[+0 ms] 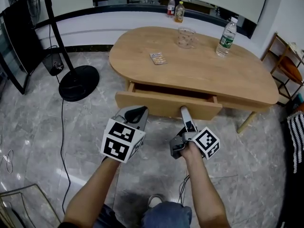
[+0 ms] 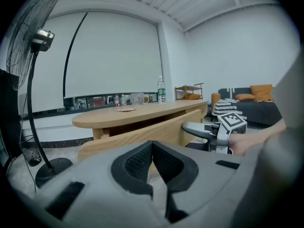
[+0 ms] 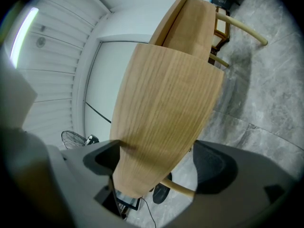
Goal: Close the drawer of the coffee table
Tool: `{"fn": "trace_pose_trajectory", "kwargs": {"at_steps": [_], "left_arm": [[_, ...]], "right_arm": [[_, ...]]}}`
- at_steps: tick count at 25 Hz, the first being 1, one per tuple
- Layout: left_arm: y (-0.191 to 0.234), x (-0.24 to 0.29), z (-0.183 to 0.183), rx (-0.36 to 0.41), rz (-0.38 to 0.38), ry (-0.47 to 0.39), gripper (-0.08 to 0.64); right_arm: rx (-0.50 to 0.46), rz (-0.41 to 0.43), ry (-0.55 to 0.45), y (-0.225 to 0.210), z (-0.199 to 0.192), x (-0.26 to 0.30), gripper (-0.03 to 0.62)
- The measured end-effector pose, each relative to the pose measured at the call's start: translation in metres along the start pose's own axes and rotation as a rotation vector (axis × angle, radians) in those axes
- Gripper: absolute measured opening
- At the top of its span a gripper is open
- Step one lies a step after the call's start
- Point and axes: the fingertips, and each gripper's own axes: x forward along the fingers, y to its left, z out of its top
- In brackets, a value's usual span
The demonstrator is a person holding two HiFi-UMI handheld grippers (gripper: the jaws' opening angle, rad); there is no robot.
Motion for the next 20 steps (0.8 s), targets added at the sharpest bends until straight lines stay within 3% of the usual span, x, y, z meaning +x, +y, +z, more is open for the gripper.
{"fn": "trace_pose_trajectory", "kwargs": {"at_steps": [20], "left_arm": [[0.016, 0.029, 0.018, 0.005, 0.010, -0.002, 0.002]], "right_arm": [[0.008, -0.005, 0.015, -0.011, 0.014, 0.040, 0.478]]}}
